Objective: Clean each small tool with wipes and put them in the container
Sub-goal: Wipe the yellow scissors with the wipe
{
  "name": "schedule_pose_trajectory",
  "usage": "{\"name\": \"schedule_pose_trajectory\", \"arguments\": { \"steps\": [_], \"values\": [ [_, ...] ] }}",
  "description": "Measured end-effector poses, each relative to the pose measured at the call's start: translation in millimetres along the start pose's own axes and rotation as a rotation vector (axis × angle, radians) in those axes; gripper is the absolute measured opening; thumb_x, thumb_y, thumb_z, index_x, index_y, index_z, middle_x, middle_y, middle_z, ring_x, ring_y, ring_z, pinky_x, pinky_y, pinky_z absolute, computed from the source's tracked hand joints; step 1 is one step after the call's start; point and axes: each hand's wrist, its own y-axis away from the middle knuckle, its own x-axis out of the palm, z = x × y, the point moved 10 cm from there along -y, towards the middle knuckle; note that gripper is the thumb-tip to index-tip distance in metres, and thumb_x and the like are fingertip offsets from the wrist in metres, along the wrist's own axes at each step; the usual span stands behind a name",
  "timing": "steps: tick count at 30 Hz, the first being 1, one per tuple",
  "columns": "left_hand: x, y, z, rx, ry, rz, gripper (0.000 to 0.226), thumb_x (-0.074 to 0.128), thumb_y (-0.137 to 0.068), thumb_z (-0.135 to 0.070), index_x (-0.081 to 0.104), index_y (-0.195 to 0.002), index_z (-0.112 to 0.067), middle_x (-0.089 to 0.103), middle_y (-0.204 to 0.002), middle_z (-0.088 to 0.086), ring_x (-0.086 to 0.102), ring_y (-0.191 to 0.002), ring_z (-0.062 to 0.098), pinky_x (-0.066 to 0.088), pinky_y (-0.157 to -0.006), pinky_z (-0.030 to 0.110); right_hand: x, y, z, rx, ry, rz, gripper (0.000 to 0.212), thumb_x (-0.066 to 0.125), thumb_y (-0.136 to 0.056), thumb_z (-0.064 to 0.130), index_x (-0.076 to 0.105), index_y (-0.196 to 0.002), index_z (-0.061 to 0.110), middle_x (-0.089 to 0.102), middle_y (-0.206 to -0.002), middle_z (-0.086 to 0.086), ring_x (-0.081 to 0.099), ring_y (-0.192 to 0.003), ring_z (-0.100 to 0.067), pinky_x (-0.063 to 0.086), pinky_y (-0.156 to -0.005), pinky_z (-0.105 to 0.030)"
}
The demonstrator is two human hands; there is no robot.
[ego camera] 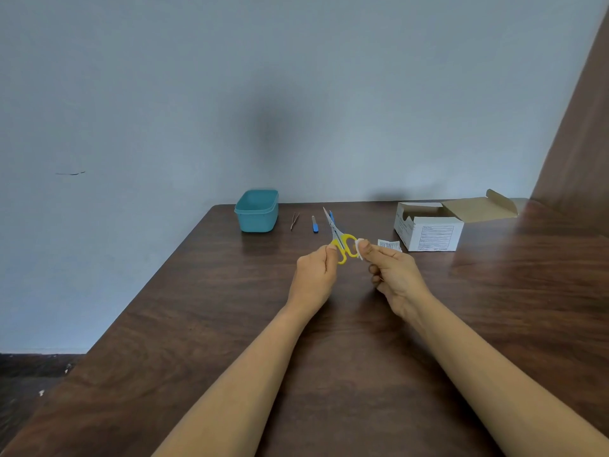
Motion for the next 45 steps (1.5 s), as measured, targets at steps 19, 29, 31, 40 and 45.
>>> {"name": "schedule_pose_trajectory", "arguments": {
  "steps": [19,29,31,40,45],
  "values": [
    [-2.3,1.1,11.6,-0.161,0.159,-0.021,0.053,0.04,-0.1,-0.044,0.055,-0.067,-0.005,0.05,-0.063,0.001,0.044,-0.06,0.007,0.033,-0.055,0.018,28.3,22.8,48.2,-0.657,0.792,0.054,0.009,0.077,-0.077,0.024,0.072,-0.07,0.021,0.056,-0.071,0.008,0.047,-0.059,-0.004,0.034,-0.058,-0.011],
    [3.8,-3.2,13.0,-0.121,0.085,0.025,0.039,0.039,-0.101,-0.024,0.06,-0.08,0.002,0.052,-0.067,0.002,0.044,-0.062,0.011,0.034,-0.054,0.017,32.7,25.4,48.3,-0.671,0.866,0.112,0.008,0.081,-0.071,0.027,0.073,-0.07,0.029,0.058,-0.076,0.008,0.051,-0.064,-0.005,0.042,-0.062,-0.026],
    [2.8,-3.1,14.9,-0.14,0.109,0.018,0.039,0.038,-0.102,-0.024,0.06,-0.082,0.002,0.053,-0.069,0.004,0.044,-0.063,0.011,0.033,-0.054,0.018,32.8,26.3,50.3,-0.679,0.86,0.116,0.008,0.081,-0.07,0.026,0.074,-0.072,0.03,0.058,-0.076,0.009,0.051,-0.066,-0.005,0.044,-0.064,-0.029],
    [2.3,-1.8,16.1,-0.156,0.19,0.016,0.037,0.036,-0.103,-0.027,0.063,-0.084,-0.008,0.048,-0.063,-0.003,0.042,-0.06,0.013,0.036,-0.061,0.032,-4.5,9.5,55.8,-0.541,0.489,-0.011,0.007,0.078,-0.076,0.018,0.075,-0.07,0.016,0.064,-0.057,0.013,0.053,-0.057,0.002,0.041,-0.058,-0.012],
    [7.7,-0.6,7.0,-0.088,0.169,0.079,0.041,0.033,-0.104,-0.032,0.063,-0.094,-0.006,0.046,-0.064,-0.005,0.041,-0.061,0.01,0.035,-0.06,0.027,-25.2,-7.5,28.9,-0.198,0.188,-0.054,0.004,0.072,-0.082,0.017,0.072,-0.08,0.015,0.064,-0.063,0.007,0.049,-0.06,-0.006,0.038,-0.049,-0.012]
  ]
}}
